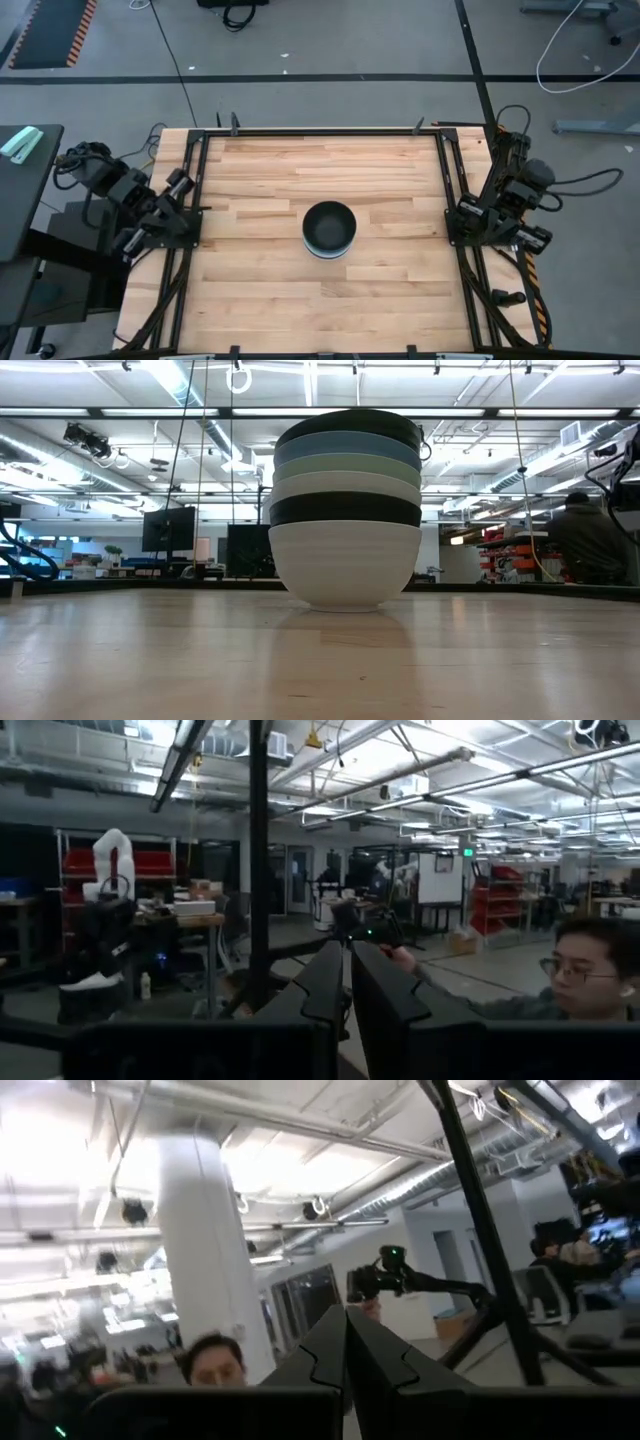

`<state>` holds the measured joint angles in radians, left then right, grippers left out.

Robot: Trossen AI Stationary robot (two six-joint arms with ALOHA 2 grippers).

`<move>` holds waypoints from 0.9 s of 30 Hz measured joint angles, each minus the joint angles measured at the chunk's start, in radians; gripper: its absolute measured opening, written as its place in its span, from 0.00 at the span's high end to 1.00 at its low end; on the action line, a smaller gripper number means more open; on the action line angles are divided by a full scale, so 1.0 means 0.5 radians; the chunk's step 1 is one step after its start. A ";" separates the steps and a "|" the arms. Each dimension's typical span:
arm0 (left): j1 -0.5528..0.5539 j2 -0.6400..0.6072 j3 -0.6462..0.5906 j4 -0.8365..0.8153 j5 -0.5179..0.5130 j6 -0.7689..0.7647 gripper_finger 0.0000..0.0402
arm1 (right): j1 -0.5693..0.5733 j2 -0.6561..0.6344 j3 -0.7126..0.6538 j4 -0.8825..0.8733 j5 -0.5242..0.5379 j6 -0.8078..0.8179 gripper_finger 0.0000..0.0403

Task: Nest bowls inside each other
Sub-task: Return to Home Position

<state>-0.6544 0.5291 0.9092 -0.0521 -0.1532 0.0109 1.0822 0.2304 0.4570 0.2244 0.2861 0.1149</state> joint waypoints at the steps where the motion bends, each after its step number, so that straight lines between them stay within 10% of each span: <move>1: 0.000 0.000 0.000 0.001 0.000 -0.005 0.91 | 0.000 0.004 0.014 0.002 0.000 0.053 0.96; 7: 0.000 0.010 0.000 -0.013 0.087 -0.249 0.93 | 0.000 0.077 0.053 0.317 0.000 0.144 0.96; 14: -0.001 -0.002 -0.047 -0.002 0.777 -0.105 0.94 | 0.000 0.087 0.055 0.583 -0.075 0.047 0.96; 27: 0.024 -0.424 -0.504 0.160 0.733 -0.089 0.92 | 0.000 0.010 -0.144 0.667 -0.120 -0.009 0.96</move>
<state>-0.6422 0.3169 0.6574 0.0281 0.2133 -0.0336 1.0824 0.2356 0.3851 0.5578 0.2260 0.1105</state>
